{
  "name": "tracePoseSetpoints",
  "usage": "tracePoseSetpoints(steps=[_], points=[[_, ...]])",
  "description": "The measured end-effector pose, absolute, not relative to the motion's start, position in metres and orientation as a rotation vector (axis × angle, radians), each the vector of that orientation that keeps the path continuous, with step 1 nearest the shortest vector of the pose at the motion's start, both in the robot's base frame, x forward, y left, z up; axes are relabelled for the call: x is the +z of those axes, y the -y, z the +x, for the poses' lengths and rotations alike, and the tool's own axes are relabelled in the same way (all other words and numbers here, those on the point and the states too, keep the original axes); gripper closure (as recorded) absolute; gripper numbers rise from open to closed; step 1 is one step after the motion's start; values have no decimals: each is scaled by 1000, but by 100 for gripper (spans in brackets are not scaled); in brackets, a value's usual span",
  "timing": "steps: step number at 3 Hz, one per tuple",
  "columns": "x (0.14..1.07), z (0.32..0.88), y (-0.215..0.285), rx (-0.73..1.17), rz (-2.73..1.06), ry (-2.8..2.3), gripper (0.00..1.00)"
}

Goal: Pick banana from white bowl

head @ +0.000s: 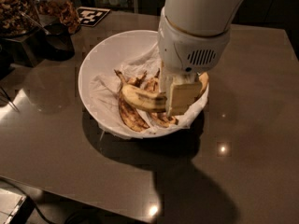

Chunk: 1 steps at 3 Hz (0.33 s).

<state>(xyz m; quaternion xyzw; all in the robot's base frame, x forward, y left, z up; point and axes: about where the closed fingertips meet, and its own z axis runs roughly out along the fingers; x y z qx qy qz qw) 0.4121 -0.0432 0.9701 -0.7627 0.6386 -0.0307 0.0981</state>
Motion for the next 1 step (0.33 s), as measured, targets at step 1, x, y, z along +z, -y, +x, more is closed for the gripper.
tracePoseSetpoints(steps=[1], points=[[976,386,54,-96,-2232,-1904,100]])
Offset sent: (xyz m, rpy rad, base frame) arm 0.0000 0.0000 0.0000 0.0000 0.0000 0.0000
